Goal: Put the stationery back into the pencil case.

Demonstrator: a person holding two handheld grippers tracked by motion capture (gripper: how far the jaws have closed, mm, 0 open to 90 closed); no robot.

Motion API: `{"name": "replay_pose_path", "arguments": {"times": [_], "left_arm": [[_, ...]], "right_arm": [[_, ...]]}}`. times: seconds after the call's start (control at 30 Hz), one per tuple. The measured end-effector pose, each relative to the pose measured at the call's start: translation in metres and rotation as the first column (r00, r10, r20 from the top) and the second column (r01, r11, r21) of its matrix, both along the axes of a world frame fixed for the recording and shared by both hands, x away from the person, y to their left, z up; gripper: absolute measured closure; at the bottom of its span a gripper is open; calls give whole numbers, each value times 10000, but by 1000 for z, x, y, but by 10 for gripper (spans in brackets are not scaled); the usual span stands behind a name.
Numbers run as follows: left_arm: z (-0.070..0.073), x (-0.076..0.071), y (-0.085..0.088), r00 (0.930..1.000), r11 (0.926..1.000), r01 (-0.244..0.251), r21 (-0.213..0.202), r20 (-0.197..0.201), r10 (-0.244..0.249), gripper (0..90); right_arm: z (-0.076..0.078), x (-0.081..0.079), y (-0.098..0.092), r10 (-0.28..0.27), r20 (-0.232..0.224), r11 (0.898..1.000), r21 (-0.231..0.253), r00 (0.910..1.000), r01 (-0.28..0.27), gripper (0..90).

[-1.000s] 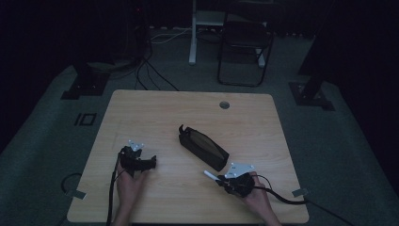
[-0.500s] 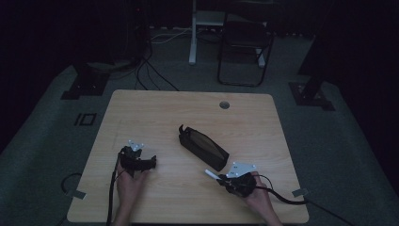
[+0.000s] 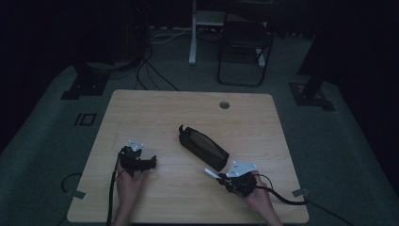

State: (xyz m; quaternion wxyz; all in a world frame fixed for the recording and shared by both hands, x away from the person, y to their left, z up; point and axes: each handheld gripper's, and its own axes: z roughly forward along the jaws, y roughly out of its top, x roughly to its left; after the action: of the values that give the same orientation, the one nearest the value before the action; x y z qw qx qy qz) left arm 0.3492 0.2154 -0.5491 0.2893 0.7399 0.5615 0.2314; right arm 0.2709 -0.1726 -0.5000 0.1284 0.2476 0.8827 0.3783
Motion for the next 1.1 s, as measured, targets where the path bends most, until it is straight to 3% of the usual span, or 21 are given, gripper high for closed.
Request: {"name": "replay_pose_path", "arguments": {"times": [1.1], "left_arm": [[0,0,0,10000,10000,1,0,-2,-1,28]], "right_arm": [[16,0,-6,-108,272,9998,185,9996,103,789]]}}
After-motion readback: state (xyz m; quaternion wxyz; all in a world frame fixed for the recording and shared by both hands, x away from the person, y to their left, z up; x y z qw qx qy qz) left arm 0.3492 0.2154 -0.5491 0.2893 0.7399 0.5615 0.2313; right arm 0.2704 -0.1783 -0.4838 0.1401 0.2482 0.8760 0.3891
